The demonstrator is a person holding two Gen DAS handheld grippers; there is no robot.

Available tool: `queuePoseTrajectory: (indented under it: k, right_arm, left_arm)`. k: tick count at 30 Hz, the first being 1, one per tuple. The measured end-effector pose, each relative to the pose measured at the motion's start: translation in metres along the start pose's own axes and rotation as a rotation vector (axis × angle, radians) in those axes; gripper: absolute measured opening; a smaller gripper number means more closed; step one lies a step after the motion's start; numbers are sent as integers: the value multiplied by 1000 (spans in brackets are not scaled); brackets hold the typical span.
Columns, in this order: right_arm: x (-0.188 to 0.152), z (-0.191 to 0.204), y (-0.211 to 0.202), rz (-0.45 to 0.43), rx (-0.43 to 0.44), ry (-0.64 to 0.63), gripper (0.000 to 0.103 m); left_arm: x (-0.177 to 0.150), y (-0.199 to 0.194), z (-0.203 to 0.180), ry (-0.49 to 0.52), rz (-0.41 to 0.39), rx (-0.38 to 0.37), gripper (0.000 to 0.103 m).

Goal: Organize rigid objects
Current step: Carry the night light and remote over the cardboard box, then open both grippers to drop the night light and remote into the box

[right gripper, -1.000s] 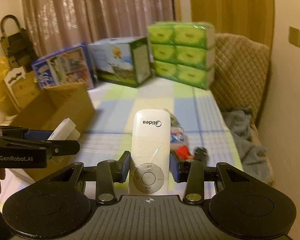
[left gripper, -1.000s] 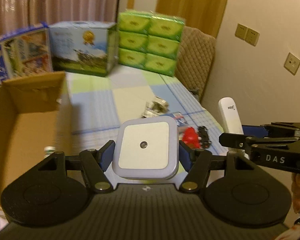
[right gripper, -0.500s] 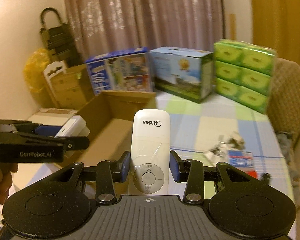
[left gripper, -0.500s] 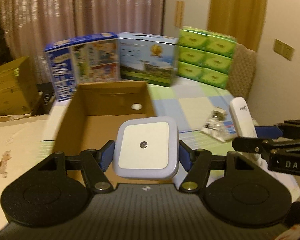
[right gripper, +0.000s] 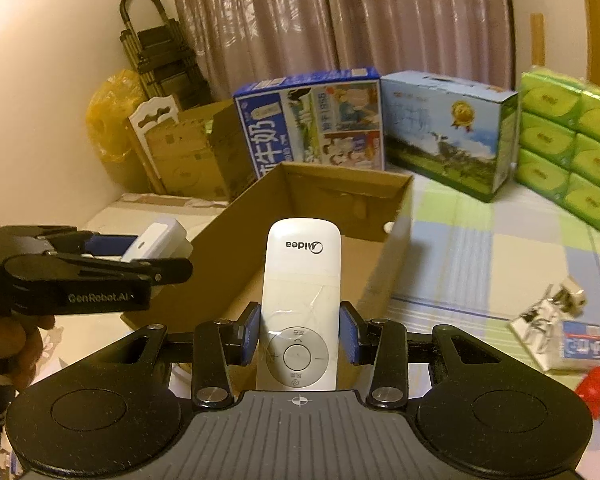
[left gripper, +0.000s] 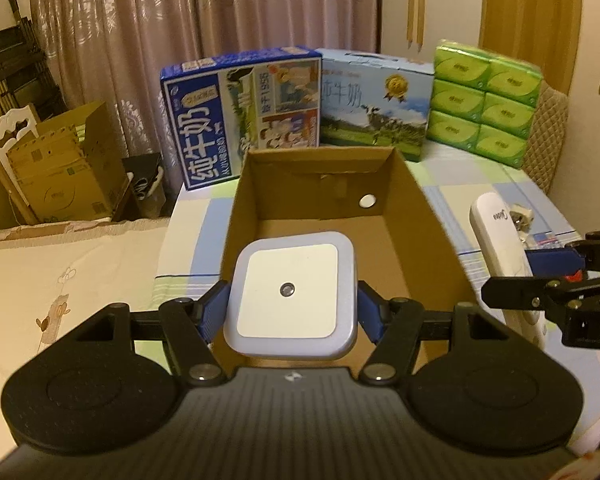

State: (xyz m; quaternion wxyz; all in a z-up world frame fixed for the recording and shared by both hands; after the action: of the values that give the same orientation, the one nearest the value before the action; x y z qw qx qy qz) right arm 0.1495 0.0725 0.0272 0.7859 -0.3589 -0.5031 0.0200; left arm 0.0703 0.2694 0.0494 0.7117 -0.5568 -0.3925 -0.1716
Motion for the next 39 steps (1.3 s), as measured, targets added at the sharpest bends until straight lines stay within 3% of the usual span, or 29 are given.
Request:
queuePoseTrajectory:
  k: [16, 31, 39]
  right_arm:
    - [1, -5, 54, 57, 2, 59, 38]
    - [-4, -12, 65, 77, -15, 70, 38]
    - [-3, -12, 62, 68, -19, 79, 38]
  left_arm:
    - [-13, 44, 10, 11, 55, -9, 62]
    - [-17, 69, 9, -1, 89, -43, 62]
    - [-14, 57, 15, -9, 63, -25, 63]
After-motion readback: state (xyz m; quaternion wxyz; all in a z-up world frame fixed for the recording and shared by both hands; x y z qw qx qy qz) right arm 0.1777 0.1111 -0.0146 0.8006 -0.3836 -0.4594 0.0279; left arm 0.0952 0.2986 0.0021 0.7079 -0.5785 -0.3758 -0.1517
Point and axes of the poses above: each gripper's, at about its wrist camera, not at the fingertips, and y roughly the way its jaws point, z to its left, x to its top, the point moved 2 cm from there along y, roughly the way its jaws point, and after that the axes turned 2 degrees about x, right-handed, at the moved point
